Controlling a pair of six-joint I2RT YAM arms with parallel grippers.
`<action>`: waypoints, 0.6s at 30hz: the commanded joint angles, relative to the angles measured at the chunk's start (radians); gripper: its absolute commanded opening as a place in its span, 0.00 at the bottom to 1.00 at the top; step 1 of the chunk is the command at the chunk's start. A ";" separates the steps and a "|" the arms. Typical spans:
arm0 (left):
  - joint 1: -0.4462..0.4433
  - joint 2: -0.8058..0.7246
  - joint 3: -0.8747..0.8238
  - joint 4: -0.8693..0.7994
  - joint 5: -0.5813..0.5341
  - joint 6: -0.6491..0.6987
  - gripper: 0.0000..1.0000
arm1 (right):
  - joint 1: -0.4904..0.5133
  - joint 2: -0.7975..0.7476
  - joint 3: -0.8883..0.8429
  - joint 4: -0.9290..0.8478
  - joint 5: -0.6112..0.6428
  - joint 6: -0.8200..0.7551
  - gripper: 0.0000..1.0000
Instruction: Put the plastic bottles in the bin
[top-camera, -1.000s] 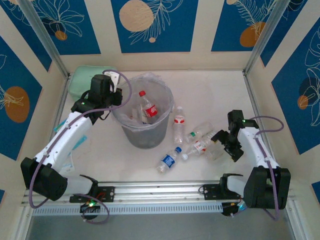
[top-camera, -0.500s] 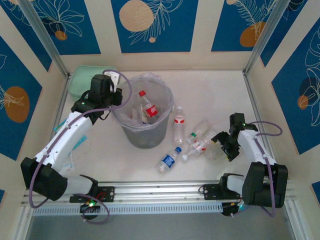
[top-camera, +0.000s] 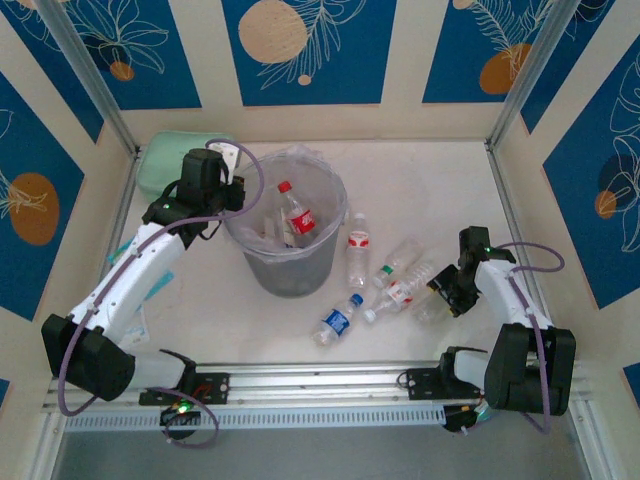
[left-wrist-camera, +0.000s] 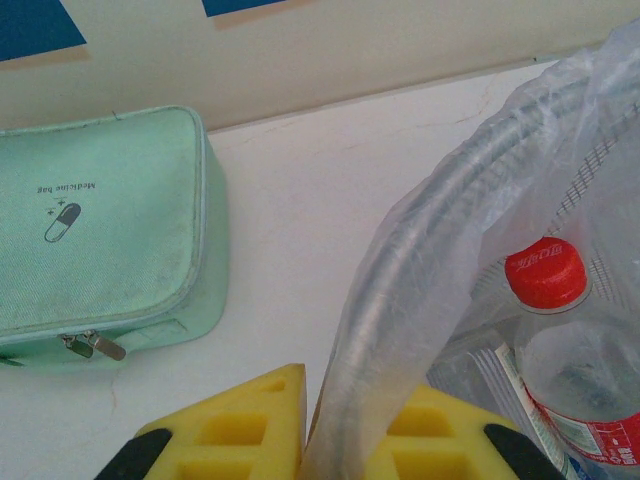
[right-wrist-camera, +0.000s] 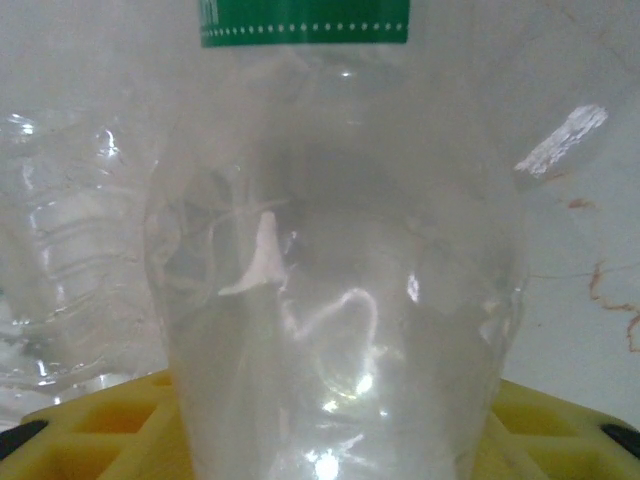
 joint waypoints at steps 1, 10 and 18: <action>-0.030 0.050 -0.036 -0.078 0.011 0.003 0.00 | -0.005 0.011 0.000 -0.014 -0.004 0.004 0.53; -0.030 0.050 -0.036 -0.079 0.005 0.006 0.00 | -0.005 -0.012 0.047 -0.056 -0.001 -0.003 0.51; -0.033 0.052 -0.036 -0.079 0.003 0.008 0.00 | -0.011 -0.055 0.134 -0.089 0.013 -0.027 0.45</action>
